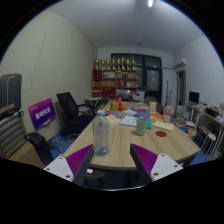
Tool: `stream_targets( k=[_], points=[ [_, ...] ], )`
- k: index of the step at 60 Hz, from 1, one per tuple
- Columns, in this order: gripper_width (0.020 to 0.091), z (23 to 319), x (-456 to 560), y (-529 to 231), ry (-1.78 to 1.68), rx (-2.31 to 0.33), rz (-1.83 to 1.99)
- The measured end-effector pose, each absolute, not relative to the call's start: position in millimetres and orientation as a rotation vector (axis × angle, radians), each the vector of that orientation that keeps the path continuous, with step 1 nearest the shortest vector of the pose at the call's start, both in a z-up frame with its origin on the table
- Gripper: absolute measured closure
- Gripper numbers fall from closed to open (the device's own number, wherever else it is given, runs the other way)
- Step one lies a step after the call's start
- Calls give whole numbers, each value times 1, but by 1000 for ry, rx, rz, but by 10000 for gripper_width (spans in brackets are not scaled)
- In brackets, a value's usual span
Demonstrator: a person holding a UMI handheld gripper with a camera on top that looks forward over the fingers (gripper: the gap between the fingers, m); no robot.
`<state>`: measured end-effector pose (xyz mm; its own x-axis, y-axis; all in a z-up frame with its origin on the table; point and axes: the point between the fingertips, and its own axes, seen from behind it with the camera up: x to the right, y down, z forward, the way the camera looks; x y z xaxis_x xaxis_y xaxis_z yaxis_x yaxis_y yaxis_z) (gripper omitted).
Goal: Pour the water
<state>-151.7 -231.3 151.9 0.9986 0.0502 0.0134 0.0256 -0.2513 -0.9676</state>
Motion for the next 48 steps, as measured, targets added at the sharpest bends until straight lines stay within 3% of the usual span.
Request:
stream_targets(
  k=[21,32,35,44,46,48],
  points=[
    [279,70,-215,-64,-22,-1802,64],
    [250,68,-204,-8,-4,-1762,30],
    [522,63,-208,2,-48,-1778,48],
    [591,59,-220,7,-186,-1777,56],
    [575,58,-222,8,-201,-1792,80],
    [631,55,-221,11,-198,-1815,123]
  ],
)
